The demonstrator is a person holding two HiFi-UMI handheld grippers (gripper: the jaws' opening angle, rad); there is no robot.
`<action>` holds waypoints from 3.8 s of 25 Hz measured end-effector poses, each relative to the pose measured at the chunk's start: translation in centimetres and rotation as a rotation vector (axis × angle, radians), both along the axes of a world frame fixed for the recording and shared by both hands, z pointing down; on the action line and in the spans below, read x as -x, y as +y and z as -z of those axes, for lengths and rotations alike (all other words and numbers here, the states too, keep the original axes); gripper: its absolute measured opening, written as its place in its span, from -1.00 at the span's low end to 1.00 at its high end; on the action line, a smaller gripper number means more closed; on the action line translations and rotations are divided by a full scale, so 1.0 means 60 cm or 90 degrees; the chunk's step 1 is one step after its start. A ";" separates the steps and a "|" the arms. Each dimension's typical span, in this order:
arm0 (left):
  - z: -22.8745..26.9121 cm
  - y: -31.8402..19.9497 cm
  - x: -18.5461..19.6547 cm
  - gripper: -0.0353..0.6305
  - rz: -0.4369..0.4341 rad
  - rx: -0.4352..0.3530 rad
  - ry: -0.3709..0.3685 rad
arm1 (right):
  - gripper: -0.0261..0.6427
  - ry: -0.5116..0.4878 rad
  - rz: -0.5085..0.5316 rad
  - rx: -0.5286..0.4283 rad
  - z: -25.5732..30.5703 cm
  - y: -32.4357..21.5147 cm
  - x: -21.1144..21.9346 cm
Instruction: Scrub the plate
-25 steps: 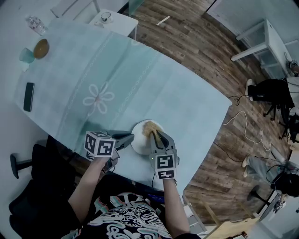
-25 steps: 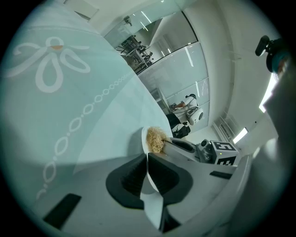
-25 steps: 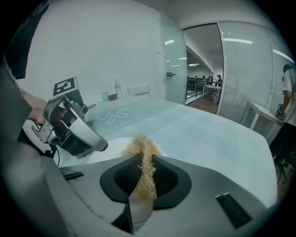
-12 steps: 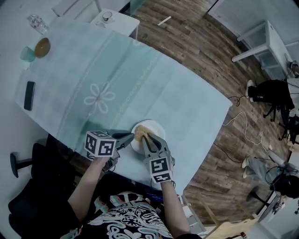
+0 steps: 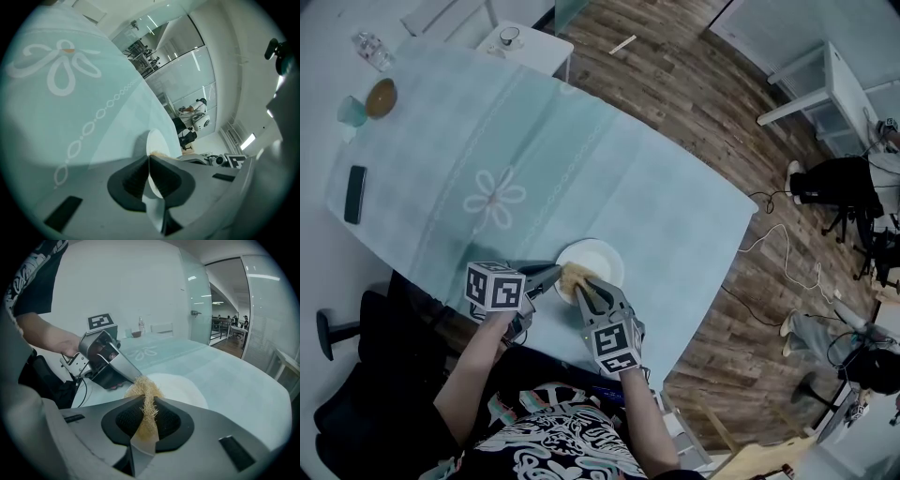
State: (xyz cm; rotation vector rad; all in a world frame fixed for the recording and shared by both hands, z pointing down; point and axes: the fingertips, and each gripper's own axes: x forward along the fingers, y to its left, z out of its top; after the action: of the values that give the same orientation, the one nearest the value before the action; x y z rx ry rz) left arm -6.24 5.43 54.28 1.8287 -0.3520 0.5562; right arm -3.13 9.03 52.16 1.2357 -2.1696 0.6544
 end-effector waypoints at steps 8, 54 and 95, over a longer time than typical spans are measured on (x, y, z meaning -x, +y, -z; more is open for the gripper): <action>0.000 -0.003 -0.001 -0.87 0.005 0.001 -0.009 | -0.73 0.015 0.040 0.007 0.000 0.023 0.003; -0.003 -0.002 0.003 -0.86 0.003 0.010 -0.010 | -0.73 0.047 -0.034 0.012 -0.002 0.035 -0.067; 0.017 0.009 -0.002 -0.88 -0.016 0.028 0.033 | -0.73 0.025 -0.081 0.004 0.005 -0.053 -0.058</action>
State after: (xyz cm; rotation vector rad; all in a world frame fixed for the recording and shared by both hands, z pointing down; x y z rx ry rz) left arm -6.11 5.98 53.29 1.8043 -0.2791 0.5289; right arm 0.35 5.87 51.85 1.3799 -2.0685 0.6813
